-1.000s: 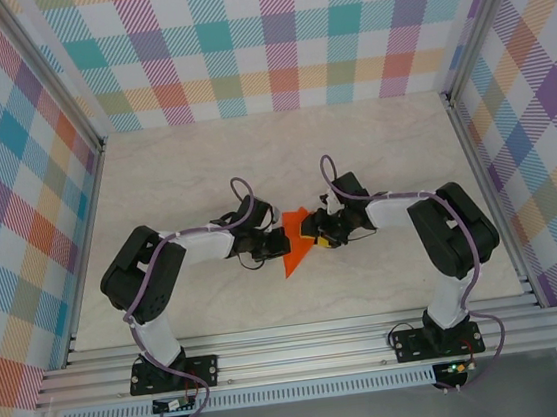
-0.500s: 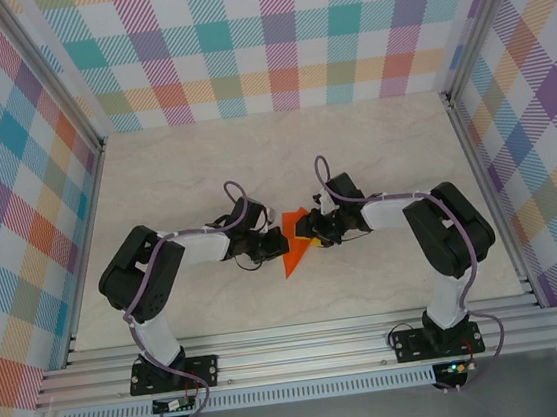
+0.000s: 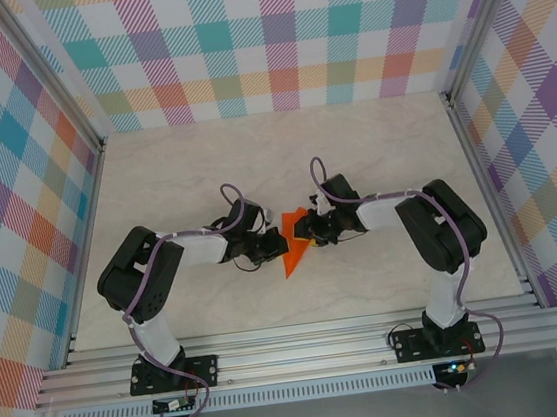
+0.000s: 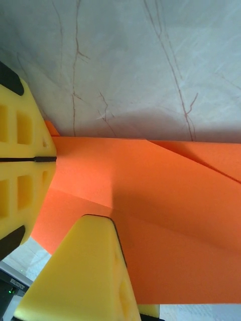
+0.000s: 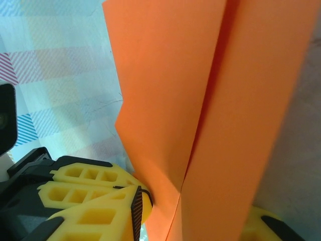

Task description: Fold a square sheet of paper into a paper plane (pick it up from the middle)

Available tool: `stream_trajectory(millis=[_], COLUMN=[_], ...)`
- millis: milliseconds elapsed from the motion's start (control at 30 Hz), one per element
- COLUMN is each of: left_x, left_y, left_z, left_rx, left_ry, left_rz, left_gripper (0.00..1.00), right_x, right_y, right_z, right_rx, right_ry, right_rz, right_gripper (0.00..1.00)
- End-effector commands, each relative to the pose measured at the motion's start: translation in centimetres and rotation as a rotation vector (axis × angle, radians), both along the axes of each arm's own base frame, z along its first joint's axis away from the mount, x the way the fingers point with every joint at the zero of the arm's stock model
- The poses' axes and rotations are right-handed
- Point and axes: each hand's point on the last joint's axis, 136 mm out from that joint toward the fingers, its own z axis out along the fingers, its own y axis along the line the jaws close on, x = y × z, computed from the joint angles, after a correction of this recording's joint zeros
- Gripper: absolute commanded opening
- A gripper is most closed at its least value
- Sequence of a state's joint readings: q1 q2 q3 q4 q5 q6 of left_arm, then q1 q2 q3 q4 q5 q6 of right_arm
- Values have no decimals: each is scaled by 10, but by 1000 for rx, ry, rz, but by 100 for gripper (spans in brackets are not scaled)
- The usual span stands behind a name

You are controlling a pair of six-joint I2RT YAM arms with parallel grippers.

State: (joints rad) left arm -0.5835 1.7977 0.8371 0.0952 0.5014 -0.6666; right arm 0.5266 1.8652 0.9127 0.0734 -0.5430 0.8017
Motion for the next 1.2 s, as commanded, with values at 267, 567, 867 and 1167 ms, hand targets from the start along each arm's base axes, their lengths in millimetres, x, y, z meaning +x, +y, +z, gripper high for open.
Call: stream_trajectory(millis=[267,567,867,1167], left_x=[-2,0,8,7], left_y=[2,6,44,102], left_z=[11,35,72,83], left_rx=[-47,-59,60,234], left_ry=[7,-51,-209,-309], left_rz=[12,35,167,367], left_gripper=[8,16,23,24], right_x=[10,9,4,1], right_y=[13,-3,-72,-136], right_z=[7,26,63,106], right_rx=[30,-96,-495,-1061], right_ry=[-39,-110,-239,-353], right_rz=[39,83,107,120], right_gripper=[14,4,6,7])
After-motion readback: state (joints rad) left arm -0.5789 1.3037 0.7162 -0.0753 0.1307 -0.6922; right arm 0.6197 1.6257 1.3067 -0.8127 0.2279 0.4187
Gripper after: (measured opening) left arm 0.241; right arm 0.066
